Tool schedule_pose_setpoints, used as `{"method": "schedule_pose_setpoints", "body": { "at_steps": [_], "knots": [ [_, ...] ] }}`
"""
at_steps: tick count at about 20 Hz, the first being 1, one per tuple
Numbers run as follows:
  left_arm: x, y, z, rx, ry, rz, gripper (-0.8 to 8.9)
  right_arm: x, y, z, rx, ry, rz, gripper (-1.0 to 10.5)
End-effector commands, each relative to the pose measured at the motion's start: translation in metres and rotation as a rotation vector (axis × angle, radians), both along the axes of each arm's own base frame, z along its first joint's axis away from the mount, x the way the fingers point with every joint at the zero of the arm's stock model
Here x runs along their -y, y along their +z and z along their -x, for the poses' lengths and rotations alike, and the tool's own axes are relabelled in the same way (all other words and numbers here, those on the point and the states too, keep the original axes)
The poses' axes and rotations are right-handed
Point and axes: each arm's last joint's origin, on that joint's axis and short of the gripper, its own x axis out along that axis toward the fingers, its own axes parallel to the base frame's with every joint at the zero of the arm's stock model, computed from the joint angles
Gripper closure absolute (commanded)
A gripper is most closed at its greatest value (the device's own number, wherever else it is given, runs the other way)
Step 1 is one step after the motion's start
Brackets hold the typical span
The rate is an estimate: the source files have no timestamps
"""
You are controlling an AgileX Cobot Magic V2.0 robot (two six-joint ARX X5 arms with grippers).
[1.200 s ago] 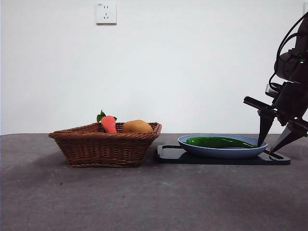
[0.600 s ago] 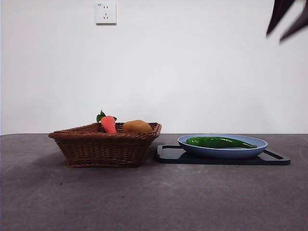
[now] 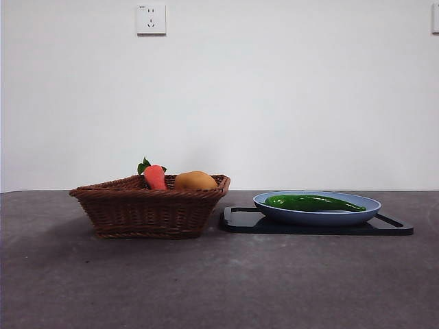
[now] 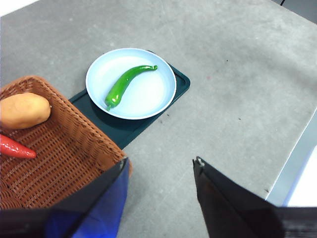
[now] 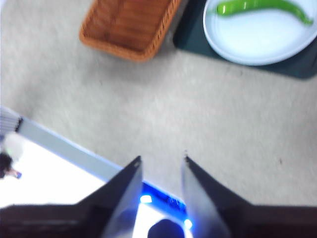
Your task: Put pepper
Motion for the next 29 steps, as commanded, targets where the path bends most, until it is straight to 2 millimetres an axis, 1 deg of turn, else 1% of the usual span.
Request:
{"method": "schedule_pose_setpoints", "body": {
  "at_steps": [1, 2, 3, 8, 20, 21, 22, 24, 26, 28, 29],
  "knots": [
    [0.001, 0.004, 0.0, 0.002, -0.003, 0.006, 7.01, -0.001, 0.003, -0.001, 0.035, 0.054, 0.029, 9.5],
    [0.001, 0.004, 0.0, 0.001, -0.003, 0.006, 7.69, -0.001, 0.003, -0.001, 0.043, 0.066, 0.035, 9.4],
    [0.001, 0.004, 0.0, 0.001, -0.003, 0.005, 8.13, -0.001, 0.003, -0.001, 0.046, 0.069, 0.036, 9.4],
    [0.001, 0.003, 0.0, -0.002, -0.003, 0.002, 8.06, -0.001, 0.004, -0.001, 0.029, 0.041, 0.015, 9.4],
    [0.001, 0.003, 0.0, -0.002, -0.002, 0.002, 8.06, -0.001, 0.004, -0.001, 0.029, 0.04, 0.017, 9.4],
    [0.0, 0.003, -0.001, 0.027, -0.007, -0.022, 8.06, -0.001, 0.004, -0.001, 0.029, 0.04, 0.017, 9.4],
    [-0.004, 0.005, -0.001, 0.052, 0.009, -0.035, 8.06, -0.001, 0.004, -0.001, 0.03, 0.04, 0.016, 9.4],
    [-0.015, 0.015, -0.006, 0.148, 0.069, -0.004, 8.06, -0.001, 0.004, -0.001, 0.03, 0.04, 0.016, 9.4],
    [-0.034, 0.033, -0.005, 0.288, 0.12, 0.048, 8.06, -0.001, 0.004, -0.001, 0.03, 0.04, 0.016, 9.4],
    [-0.058, 0.049, 0.002, 0.43, 0.196, 0.11, 8.06, -0.001, 0.004, -0.001, 0.03, 0.04, 0.016, 9.4],
    [-0.071, 0.053, 0.007, 0.518, 0.251, 0.149, 8.06, -0.001, 0.004, -0.001, 0.03, 0.04, 0.016, 9.4]
  ]
}}
